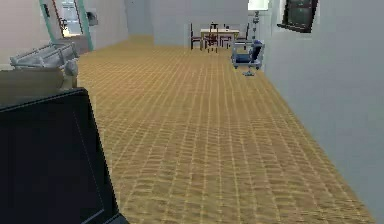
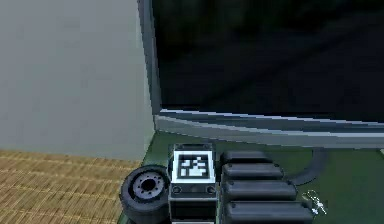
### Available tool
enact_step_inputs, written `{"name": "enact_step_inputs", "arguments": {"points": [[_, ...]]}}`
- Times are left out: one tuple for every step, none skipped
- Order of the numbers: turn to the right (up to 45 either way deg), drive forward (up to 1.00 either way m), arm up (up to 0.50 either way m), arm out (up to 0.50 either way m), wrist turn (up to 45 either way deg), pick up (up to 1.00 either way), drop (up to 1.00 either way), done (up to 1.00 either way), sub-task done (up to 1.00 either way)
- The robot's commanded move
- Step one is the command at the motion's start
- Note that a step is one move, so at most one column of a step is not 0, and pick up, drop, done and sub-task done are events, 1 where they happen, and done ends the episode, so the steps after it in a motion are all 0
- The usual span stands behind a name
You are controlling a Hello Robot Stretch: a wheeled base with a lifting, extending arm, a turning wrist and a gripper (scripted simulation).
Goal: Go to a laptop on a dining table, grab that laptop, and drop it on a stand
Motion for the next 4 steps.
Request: {"name": "enact_step_inputs", "arguments": {"points": [[-45.0, 0.0, 0.0, 0.0, 0.0, 0.0, 0.0, 0.0, 0.0], [-39.0, 0.0, 0.0, 0.0, 0.0, 0.0, 0.0, 0.0, 0.0], [0.0, 0.1, 0.0, 0.0, 0.0, 0.0, 0.0, 0.0, 0.0], [-45.0, 0.0, 0.0, 0.0, 0.0, 0.0, 0.0, 0.0, 0.0]]}}
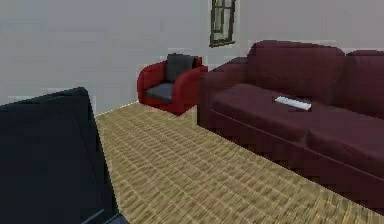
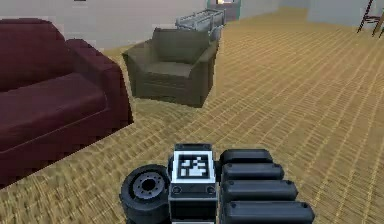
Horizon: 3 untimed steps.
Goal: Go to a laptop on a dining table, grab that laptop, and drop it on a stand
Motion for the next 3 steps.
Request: {"name": "enact_step_inputs", "arguments": {"points": [[-42.0, 0.0, 0.0, 0.0, 0.0, 0.0, 0.0, 0.0, 0.0], [0.0, 0.3, 0.0, 0.0, 0.0, 0.0, 0.0, 0.0, 0.0], [-6.0, 0.0, 0.0, 0.0, 0.0, 0.0, 0.0, 0.0, 0.0]]}}
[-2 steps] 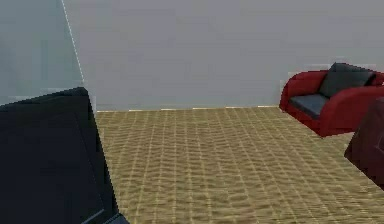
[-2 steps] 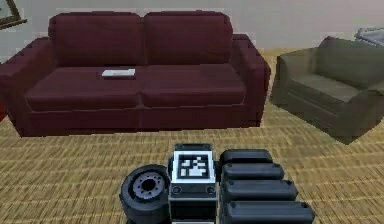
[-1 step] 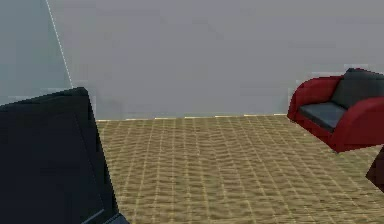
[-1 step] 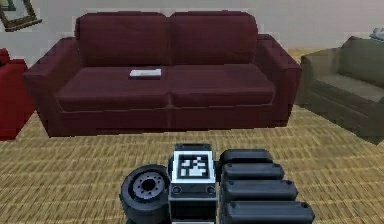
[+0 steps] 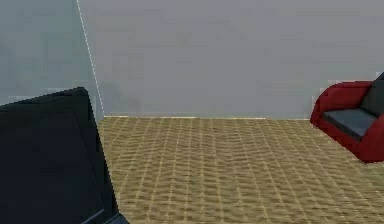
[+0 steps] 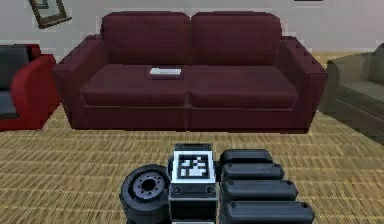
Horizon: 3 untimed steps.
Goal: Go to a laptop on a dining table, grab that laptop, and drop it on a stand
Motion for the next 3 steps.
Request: {"name": "enact_step_inputs", "arguments": {"points": [[6.0, 0.0, 0.0, 0.0, 0.0, 0.0, 0.0, 0.0, 0.0], [3.0, 0.0, 0.0, 0.0, 0.0, 0.0, 0.0, 0.0, 0.0], [-15.0, 0.0, 0.0, 0.0, 0.0, 0.0, 0.0, 0.0, 0.0]]}}
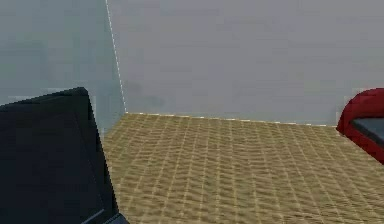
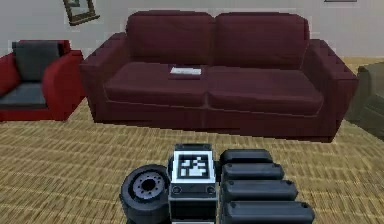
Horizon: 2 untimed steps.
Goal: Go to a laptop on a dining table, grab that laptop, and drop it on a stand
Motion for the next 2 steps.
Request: {"name": "enact_step_inputs", "arguments": {"points": [[24.0, 0.0, 0.0, 0.0, 0.0, 0.0, 0.0, 0.0, 0.0], [-45.0, 0.0, 0.0, 0.0, 0.0, 0.0, 0.0, 0.0, 0.0]]}}
